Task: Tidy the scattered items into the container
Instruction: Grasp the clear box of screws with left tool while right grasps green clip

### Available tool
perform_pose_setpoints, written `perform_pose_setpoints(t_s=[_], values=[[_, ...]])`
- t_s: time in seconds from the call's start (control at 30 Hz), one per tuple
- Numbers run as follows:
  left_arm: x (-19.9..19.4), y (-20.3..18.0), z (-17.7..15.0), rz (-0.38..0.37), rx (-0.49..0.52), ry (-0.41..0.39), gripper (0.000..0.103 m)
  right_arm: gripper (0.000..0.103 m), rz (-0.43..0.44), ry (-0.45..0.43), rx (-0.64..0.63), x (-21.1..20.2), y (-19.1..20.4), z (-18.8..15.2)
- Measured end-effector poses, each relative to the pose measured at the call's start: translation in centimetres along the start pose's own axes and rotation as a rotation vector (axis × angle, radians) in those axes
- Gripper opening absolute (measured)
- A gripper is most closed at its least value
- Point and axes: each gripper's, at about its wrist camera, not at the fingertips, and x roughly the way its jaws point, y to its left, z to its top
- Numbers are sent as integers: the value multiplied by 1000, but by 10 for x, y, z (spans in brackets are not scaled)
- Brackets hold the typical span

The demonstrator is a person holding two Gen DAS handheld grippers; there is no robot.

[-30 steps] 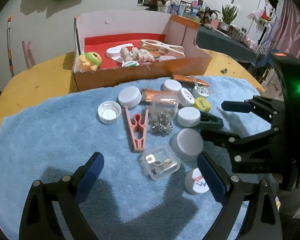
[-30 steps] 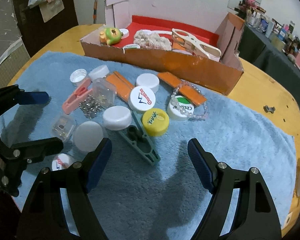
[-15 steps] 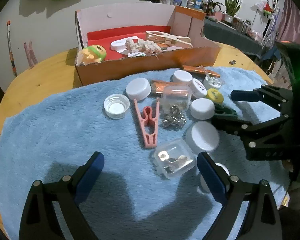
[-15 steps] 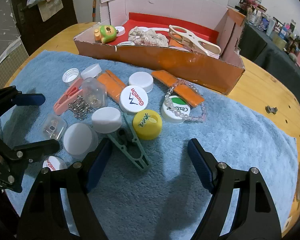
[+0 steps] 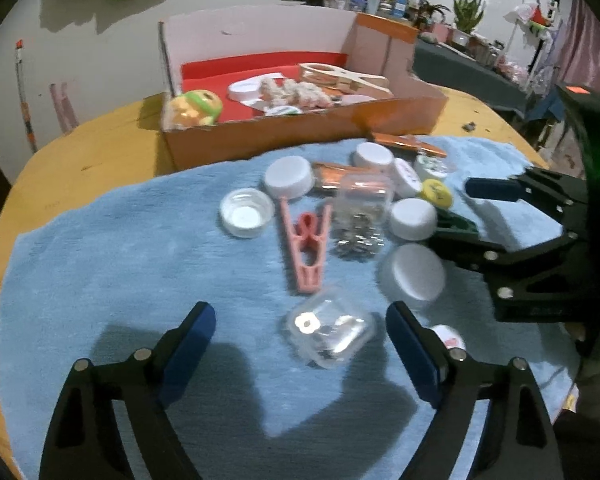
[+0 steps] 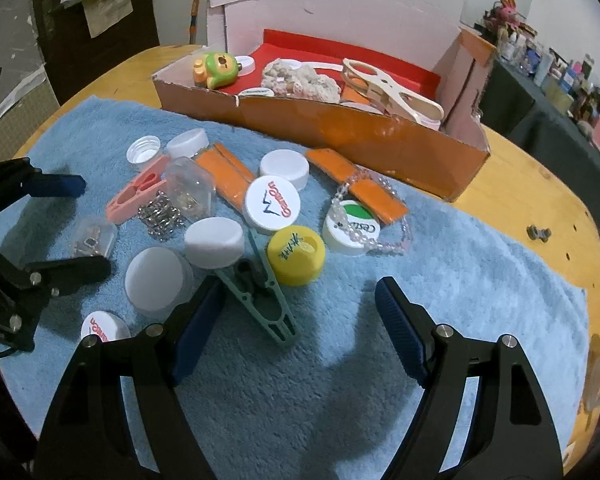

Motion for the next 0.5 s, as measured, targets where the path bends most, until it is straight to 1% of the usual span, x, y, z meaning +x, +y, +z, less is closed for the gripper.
perform_pose_setpoints(t_s=[0.03, 0.13, 0.2, 0.3, 0.37, 0.4, 0.47, 0.5], values=[[0, -3, -1, 1, 11, -1, 86, 77, 0, -3, -4, 0, 1, 0], [0, -10, -2, -9, 34, 1, 80, 76, 4, -10, -16, 0, 3, 1], [0, -12, -3, -9, 48, 0, 80, 67, 18, -13, -25, 0, 4, 1], [0, -14, -4, 1, 63, -4, 76, 60, 37, -16, -37, 0, 7, 1], [-1, -14, -4, 3, 64, -6, 70, 55, 50, -17, -37, -1, 7, 0], [-1, -14, -4, -3, 62, -7, 69, 53, 55, -18, -38, -1, 7, -1], [-3, -12, -4, -8, 57, -8, 61, 52, 55, -23, -44, -2, 8, -2], [-3, -12, -4, -7, 58, -8, 60, 51, 53, -25, -49, -3, 9, -3]])
